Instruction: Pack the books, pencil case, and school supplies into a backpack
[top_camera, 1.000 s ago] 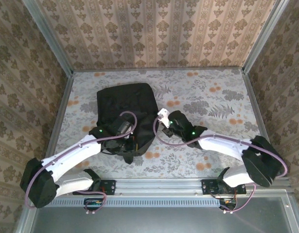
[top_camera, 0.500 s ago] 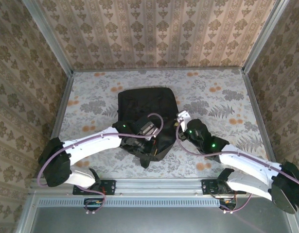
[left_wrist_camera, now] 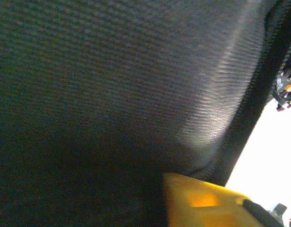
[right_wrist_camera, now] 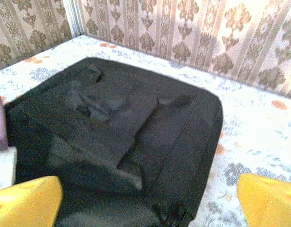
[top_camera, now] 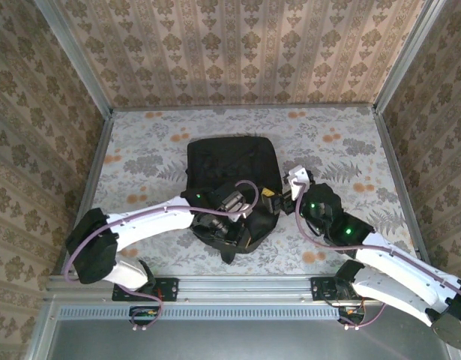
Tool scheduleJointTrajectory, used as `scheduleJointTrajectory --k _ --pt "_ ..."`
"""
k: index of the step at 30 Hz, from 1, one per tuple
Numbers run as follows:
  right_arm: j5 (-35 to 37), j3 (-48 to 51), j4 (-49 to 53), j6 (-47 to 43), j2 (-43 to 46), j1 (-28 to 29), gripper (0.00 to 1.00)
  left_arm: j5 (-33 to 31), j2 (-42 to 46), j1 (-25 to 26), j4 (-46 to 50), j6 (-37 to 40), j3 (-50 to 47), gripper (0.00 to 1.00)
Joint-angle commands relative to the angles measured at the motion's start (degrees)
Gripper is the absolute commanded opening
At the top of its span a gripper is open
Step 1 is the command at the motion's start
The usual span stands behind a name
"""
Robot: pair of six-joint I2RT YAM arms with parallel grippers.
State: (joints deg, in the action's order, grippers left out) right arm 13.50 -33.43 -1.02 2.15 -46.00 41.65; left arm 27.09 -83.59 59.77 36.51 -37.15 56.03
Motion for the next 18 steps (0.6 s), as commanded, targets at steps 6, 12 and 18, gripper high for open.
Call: scheduleJointTrajectory --k 6,12,18 --pt "0.09 -6.92 5.08 -2.59 1.08 -1.24 1.00 2.72 10.09 -3.52 -2.35 7.90 2.01 1.00" --pt "5.51 -14.28 9.36 -2.17 -5.42 -1.70 1.00 -6.67 14.83 -14.15 0.44 13.63 7.15 1.00" --pt "12.28 -21.45 8.36 0.92 -12.08 -7.95 1.00 -25.55 19.34 -27.19 -9.39 23.27 6.52 1.00"
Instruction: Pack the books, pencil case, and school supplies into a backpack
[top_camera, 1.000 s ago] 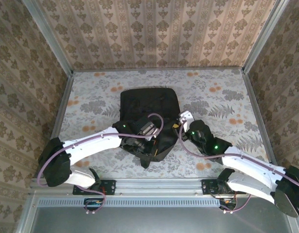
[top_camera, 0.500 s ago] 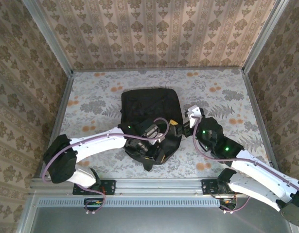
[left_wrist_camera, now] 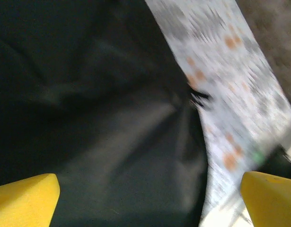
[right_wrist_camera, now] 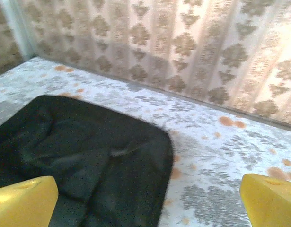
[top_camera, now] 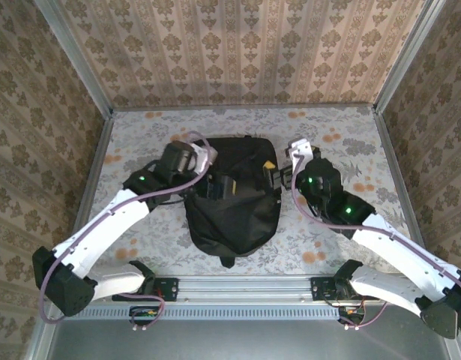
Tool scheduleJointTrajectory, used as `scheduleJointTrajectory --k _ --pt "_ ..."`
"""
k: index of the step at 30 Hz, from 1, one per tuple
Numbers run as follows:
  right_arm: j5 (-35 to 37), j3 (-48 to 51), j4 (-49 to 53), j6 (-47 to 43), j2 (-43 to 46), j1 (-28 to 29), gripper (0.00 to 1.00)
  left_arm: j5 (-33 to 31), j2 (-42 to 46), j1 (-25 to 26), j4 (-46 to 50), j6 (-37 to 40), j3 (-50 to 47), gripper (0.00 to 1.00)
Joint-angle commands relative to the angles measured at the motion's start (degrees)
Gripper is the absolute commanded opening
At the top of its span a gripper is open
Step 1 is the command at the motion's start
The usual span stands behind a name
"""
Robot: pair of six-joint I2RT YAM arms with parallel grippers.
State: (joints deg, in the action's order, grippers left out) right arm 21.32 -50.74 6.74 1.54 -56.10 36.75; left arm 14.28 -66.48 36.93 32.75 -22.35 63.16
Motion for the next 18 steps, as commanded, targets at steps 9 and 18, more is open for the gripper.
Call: scheduleJointTrajectory --k 9,18 --pt "-4.88 2.20 -10.68 6.54 -11.19 -23.35 1.00 -20.94 4.26 -29.59 -40.11 19.17 -23.62 1.00" --pt "-15.05 28.97 -51.26 3.21 -21.40 -37.30 1.00 -17.45 -9.27 -39.87 -54.09 17.91 -34.08 1.00"
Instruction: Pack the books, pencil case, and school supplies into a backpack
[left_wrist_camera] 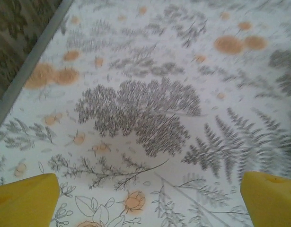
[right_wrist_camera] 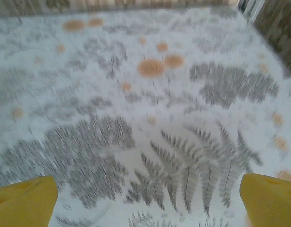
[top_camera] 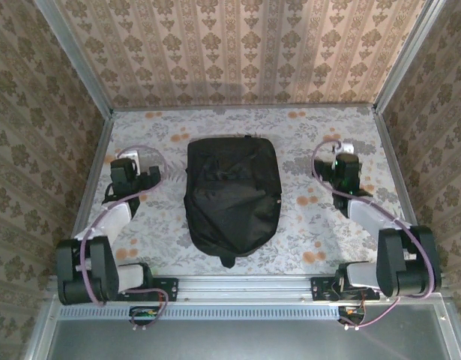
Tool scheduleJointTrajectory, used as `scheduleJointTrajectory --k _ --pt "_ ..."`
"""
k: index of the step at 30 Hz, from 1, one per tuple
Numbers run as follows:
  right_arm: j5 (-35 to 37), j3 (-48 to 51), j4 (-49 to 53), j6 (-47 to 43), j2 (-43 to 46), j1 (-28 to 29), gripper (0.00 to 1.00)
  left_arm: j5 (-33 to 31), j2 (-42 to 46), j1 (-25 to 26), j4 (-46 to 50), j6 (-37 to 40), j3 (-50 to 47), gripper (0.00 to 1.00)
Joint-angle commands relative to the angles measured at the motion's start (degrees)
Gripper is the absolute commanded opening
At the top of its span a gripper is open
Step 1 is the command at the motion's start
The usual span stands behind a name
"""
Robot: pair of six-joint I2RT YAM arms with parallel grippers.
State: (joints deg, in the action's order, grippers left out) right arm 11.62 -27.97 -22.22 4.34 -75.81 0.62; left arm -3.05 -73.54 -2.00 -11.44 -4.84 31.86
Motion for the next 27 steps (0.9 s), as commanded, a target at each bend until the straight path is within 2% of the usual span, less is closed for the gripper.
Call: scheduleJointTrajectory --k 1,2,4,5,6,7,8,9,11,12,13,27 --pt "-4.81 7.04 -24.48 1.39 -3.09 -1.81 1.00 -1.19 -3.20 -1.14 -14.71 -0.07 -4.86 1.00" --pt "-4.96 7.27 -26.38 2.10 -5.69 -2.32 1.00 0.79 -3.40 -1.88 -16.96 -0.25 -5.52 1.00" --pt "-8.69 6.96 -27.67 0.80 -7.63 -2.47 1.00 6.90 -6.37 -2.05 -31.63 2.79 -9.34 1.00" --pt "-10.68 6.68 -28.33 0.17 -9.50 -2.47 1.00 10.51 -8.46 -2.30 -34.89 3.98 -10.35 1.00" --pt "-11.79 7.68 -35.07 -0.01 -13.29 -2.40 1.00 10.59 -11.32 -1.93 -40.71 4.48 -11.98 1.00" --pt "-11.70 8.39 -36.90 -0.17 -13.39 -2.38 1.00 10.34 -13.59 -1.13 -46.26 5.29 -13.97 1.00" --pt "-10.45 7.61 -31.21 -0.34 -11.17 -1.97 1.00 8.66 -15.92 -0.45 -52.91 6.34 -15.32 1.00" --pt "-9.57 6.63 -31.54 -0.47 -12.17 -1.53 1.00 7.50 -14.62 0.03 -49.13 6.27 -14.41 1.00" --pt "-10.18 6.02 -29.50 -0.65 -11.97 -1.57 1.00 1.19 -14.52 2.38 -37.06 6.87 -8.41 1.00" --pt "-10.12 5.95 -30.11 -0.84 -12.24 -1.50 1.00 0.03 -14.52 3.69 -37.08 7.76 -8.48 1.00" --pt "-10.06 6.07 -30.31 -0.97 -12.34 -1.34 1.00 1.54 -14.72 2.97 -37.60 7.67 -8.55 1.00" --pt "-7.70 5.55 -29.02 -3.46 -12.10 1.05 1.00 1.29 -14.48 3.05 -37.17 7.57 -8.57 1.00"
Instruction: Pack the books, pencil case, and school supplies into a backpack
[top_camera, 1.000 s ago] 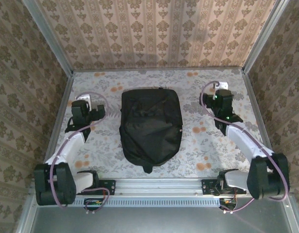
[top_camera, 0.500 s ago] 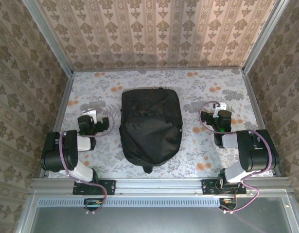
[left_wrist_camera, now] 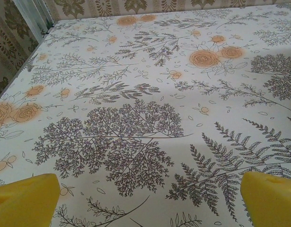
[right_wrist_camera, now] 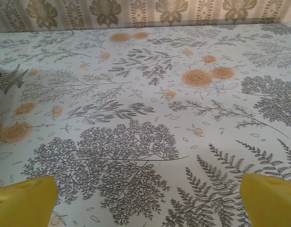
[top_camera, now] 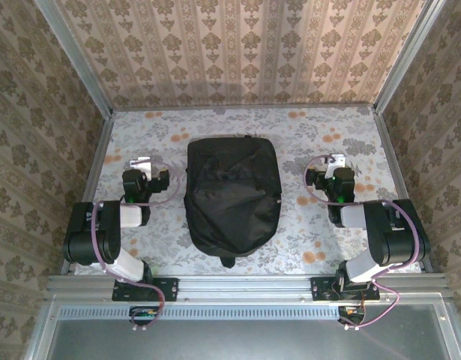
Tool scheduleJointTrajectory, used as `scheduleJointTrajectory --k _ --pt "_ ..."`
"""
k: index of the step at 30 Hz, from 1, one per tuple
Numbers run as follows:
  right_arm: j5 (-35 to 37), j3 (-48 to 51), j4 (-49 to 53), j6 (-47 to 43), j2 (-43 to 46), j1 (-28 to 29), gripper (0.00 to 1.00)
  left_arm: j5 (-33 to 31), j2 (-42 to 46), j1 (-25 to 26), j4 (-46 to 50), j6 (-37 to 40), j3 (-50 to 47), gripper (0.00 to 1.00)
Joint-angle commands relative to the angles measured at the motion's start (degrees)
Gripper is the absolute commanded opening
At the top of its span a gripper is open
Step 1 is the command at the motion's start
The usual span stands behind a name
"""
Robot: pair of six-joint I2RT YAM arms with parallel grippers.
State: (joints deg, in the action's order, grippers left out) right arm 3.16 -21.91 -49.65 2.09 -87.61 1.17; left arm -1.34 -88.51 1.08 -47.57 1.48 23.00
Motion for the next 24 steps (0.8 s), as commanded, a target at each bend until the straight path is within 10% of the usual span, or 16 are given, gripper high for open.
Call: scheduleJointTrajectory --k 1,24 --pt "0.54 -0.70 -1.29 -1.12 -0.28 0.47 1.00 -0.39 0.53 -0.03 -1.05 1.31 0.29 1.00" --pt "0.47 -1.03 -0.71 -1.13 -0.34 0.32 1.00 0.15 0.50 0.13 -1.03 1.69 0.29 1.00"
